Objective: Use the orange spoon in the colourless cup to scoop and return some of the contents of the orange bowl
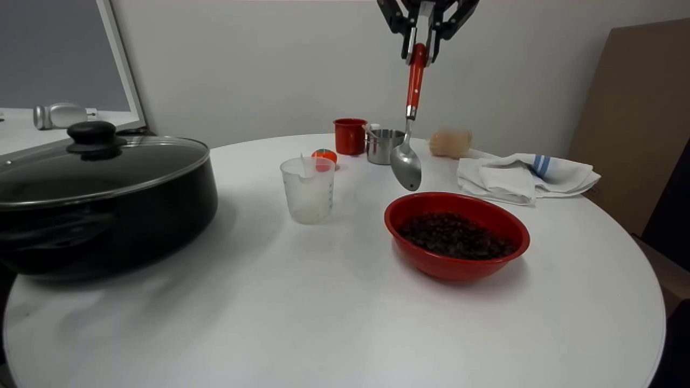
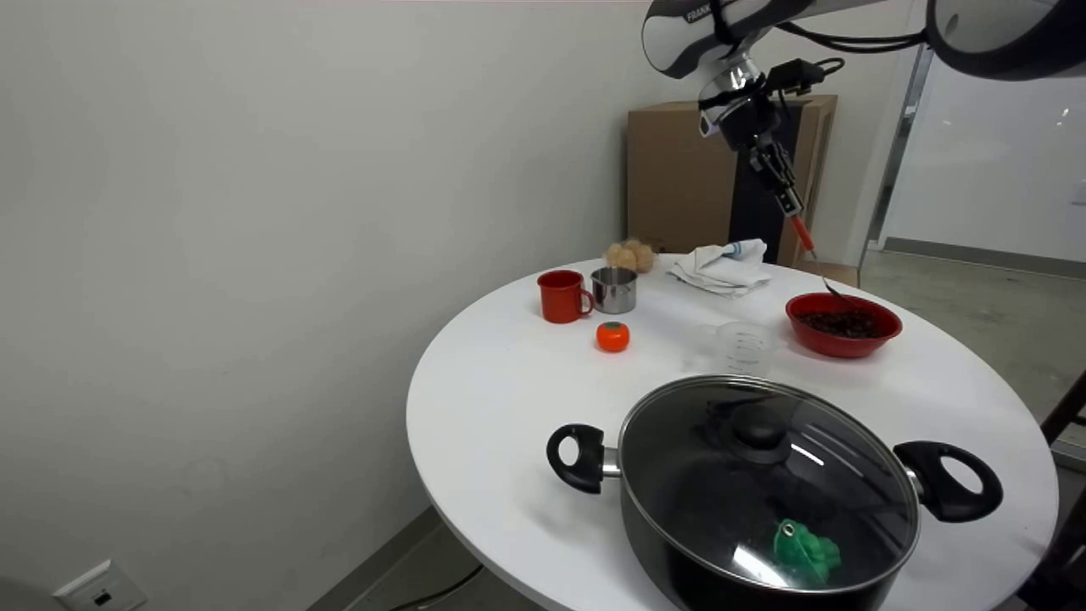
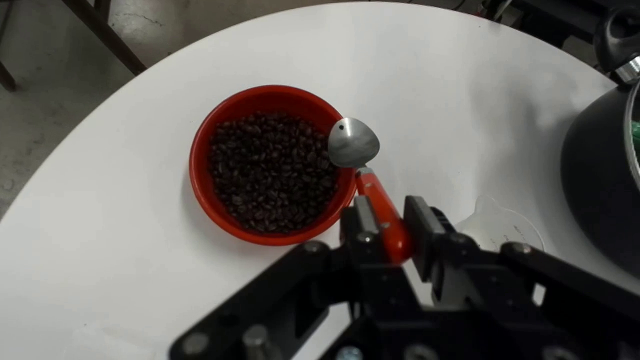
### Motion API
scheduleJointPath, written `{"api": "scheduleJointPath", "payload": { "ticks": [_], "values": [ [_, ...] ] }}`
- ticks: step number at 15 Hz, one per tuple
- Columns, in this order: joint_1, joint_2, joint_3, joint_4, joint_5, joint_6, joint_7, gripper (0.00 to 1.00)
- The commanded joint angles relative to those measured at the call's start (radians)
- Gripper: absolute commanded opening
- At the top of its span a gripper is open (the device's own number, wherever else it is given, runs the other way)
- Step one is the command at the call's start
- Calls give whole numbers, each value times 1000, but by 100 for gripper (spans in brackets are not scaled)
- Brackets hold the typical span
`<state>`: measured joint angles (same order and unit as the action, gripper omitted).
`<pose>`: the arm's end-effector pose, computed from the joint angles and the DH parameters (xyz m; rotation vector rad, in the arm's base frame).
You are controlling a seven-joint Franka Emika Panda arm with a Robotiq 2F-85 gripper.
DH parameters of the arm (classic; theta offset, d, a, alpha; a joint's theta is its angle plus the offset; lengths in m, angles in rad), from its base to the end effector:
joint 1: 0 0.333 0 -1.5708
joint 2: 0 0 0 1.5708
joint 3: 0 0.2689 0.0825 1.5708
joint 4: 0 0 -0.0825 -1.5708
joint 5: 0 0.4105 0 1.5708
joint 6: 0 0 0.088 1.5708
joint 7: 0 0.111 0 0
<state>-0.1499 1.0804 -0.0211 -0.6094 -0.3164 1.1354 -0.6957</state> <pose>0.6946 -0.1563 0.2870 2.8284 0.6895 -0.9630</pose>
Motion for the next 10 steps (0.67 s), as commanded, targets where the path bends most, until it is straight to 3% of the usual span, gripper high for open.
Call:
{"api": "scheduleJointPath", "payload": {
  "ticks": [1,10],
  "values": [
    [-21,47,-3,108,65,-70,-18,5],
    [-62,86,-8,210,130,-142,4,5]
  ]
}}
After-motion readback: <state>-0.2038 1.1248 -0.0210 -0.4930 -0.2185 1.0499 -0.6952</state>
